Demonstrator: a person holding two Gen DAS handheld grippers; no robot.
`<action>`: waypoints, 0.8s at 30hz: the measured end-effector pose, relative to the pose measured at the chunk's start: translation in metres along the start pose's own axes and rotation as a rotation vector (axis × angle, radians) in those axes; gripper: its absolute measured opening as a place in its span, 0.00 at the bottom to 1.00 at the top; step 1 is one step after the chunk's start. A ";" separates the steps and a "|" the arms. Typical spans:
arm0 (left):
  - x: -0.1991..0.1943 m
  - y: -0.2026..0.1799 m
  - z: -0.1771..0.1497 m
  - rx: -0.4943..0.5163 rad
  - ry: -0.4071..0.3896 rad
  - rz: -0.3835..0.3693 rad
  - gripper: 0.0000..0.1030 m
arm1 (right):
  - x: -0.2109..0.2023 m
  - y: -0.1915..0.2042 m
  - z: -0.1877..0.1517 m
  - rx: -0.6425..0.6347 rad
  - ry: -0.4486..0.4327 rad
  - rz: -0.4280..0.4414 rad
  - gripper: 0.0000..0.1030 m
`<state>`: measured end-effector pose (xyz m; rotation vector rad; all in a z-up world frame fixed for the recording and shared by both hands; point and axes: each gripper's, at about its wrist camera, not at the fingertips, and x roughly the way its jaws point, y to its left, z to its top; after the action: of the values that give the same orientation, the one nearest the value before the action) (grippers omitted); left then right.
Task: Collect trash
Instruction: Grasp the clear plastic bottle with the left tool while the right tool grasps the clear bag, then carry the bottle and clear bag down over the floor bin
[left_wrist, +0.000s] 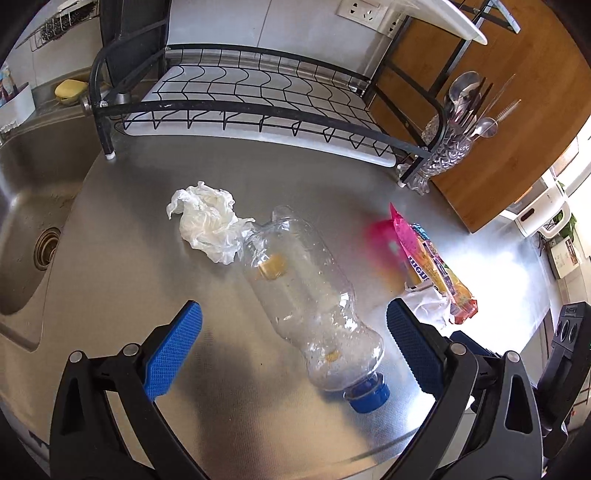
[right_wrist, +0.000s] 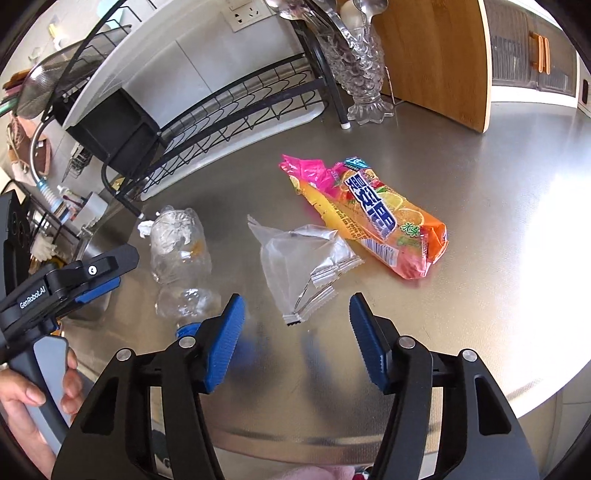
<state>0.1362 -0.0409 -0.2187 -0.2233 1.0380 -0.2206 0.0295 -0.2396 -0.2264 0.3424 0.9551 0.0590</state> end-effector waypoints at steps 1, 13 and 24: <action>0.005 -0.001 0.002 0.000 0.006 0.012 0.92 | 0.003 -0.001 0.001 0.008 0.001 -0.001 0.59; 0.049 -0.006 0.001 0.059 0.105 0.084 0.88 | 0.034 -0.002 0.011 -0.016 0.023 -0.023 0.44; 0.031 0.013 -0.026 0.091 0.096 0.111 0.57 | 0.031 0.021 0.001 -0.144 0.018 -0.011 0.10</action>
<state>0.1304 -0.0392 -0.2609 -0.0730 1.1291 -0.1786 0.0503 -0.2138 -0.2438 0.2045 0.9643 0.1202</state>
